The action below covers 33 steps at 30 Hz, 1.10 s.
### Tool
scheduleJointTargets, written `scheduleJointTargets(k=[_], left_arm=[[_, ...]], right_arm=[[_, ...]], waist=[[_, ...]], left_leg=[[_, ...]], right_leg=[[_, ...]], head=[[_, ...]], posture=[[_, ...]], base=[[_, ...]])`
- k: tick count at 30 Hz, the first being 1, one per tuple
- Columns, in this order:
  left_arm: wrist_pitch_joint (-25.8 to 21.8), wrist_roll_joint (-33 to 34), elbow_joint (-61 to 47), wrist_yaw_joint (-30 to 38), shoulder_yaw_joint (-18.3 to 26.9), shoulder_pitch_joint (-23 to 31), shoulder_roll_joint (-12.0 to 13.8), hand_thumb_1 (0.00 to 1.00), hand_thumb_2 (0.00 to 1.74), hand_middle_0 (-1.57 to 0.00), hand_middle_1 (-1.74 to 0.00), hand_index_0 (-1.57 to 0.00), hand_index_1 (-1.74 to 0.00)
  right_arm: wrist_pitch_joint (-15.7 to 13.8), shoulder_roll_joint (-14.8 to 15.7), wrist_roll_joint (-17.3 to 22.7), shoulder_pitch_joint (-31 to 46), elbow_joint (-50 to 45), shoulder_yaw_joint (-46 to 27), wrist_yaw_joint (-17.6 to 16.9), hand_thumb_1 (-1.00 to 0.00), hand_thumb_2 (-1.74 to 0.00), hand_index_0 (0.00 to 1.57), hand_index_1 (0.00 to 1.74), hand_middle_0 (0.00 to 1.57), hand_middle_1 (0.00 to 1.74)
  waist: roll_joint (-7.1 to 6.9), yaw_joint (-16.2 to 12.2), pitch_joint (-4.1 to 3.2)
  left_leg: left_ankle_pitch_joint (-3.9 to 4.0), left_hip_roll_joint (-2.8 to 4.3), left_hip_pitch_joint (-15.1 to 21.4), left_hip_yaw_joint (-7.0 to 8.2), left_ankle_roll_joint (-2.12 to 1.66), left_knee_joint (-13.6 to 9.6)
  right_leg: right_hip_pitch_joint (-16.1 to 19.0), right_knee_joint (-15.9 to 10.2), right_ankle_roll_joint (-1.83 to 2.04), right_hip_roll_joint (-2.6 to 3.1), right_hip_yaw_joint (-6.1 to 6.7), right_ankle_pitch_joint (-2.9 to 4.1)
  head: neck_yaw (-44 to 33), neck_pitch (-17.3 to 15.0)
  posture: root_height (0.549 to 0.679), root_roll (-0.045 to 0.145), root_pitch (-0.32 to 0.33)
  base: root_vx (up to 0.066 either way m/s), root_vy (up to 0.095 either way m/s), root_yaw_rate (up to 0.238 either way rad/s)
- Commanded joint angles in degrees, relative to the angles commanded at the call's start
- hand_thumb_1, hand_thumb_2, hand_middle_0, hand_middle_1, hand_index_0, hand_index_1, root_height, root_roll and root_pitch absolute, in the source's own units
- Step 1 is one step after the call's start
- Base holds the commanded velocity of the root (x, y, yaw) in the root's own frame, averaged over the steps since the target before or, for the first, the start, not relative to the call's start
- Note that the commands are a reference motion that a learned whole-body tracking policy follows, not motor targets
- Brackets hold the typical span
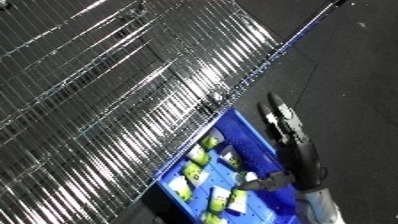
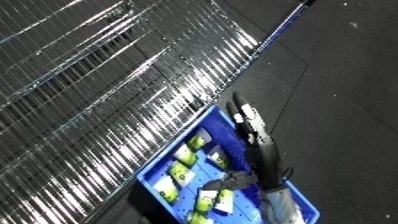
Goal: Pick up the object and place it into the box
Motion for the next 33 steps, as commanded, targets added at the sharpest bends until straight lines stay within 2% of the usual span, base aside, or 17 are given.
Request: scheduleJointTargets(k=[4,7,15,19,25,33], left_arm=[[0.7,0.2,0.3,-0.1,-0.6,-0.4,-0.1,1.00,1.74,-1.57,-1.74,-1.57,-1.74],[1.6,0.6,0.5,-0.8,-0.9,-0.5,-0.2,1.00,1.74,-1.57,-1.74,-1.57,-1.74],[4.3,0.9,0.6,-2.6,-0.8,-0.4,0.4,1.00,1.74,-1.57,-1.74,-1.57,-1.74],[5.5,1.3,0.4,-3.5,-0.6,0.3,0.9,1.00,1.74,-1.57,-1.74,-1.57,-1.74],[7.1,1.5,-0.4,-4.1,-0.3,1.3,1.7,1.00,1.74,-1.57,-1.74,-1.57,-1.74],[8.2,1.7,-1.8,-4.5,-0.5,2.2,2.5,1.00,1.74,-1.57,-1.74,-1.57,-1.74]], right_arm=[[1.4,0.1,-0.1,-2.0,-0.7,1.5,1.3,0.00,0.00,0.00,0.00,0.00,0.00],[2.8,0.7,-0.7,-3.6,-1.3,3.0,3.2,0.00,0.00,0.00,0.00,0.00,0.00],[5.1,2.8,-2.5,-5.5,-2.3,6.1,3.2,0.00,0.00,0.00,0.00,0.00,0.00],[5.8,4.0,-3.1,-5.6,-2.6,7.2,2.6,0.00,0.00,0.00,0.00,0.00,0.00],[6.8,4.9,-4.0,-5.4,-2.2,8.6,2.4,0.00,0.00,0.00,0.00,0.00,0.00],[8.6,5.0,-6.7,-6.0,-0.3,11.3,3.8,0.00,0.00,0.00,0.00,0.00,0.00]], waist=[[-0.12,0.8,0.00],[-0.33,1.8,-0.03],[-1.26,4.1,-0.62],[-2.00,5.3,-0.81],[-2.59,6.8,-0.79],[-2.78,8.5,-0.36]], left_leg=[[0.10,-0.19,-0.4,-0.49,-0.12,0.8],[-0.06,-0.49,-0.7,-1.11,-0.17,2.2],[-0.54,-0.92,-1.5,-2.39,-0.01,4.9],[-0.80,-1.09,-2.3,-3.08,0.07,6.3],[-1.11,-1.47,-3.7,-3.84,0.19,8.3],[-1.04,-2.00,-5.4,-4.42,0.15,10.1]], right_leg=[[0.2,0.8,-0.14,-0.12,-0.50,-0.35],[0.6,1.9,-0.41,-0.41,-1.02,-1.02],[1.1,4.3,-0.66,-0.76,-2.23,-2.17],[1.2,5.3,-0.61,-0.84,-2.89,-2.45],[0.5,6.9,-0.34,-0.85,-3.76,-2.71],[-0.5,8.2,-0.08,-1.26,-4.75,-2.73]], head=[[-3.1,-0.7],[-6.9,-1.5],[-13.8,-3.1],[-16.5,-4.3],[-18.9,-7.0],[-21.3,-11.0]], posture=[[0.641,0.098,0.052],[0.639,0.100,0.039],[0.635,0.098,0.014],[0.633,0.094,0.006],[0.629,0.088,-0.002],[0.625,0.083,-0.005]], base=[[0.052,-0.057,0.096],[0.056,-0.057,0.130],[0.061,-0.073,0.127],[0.056,-0.081,0.120],[0.049,-0.047,0.107],[0.032,-0.018,0.108]])
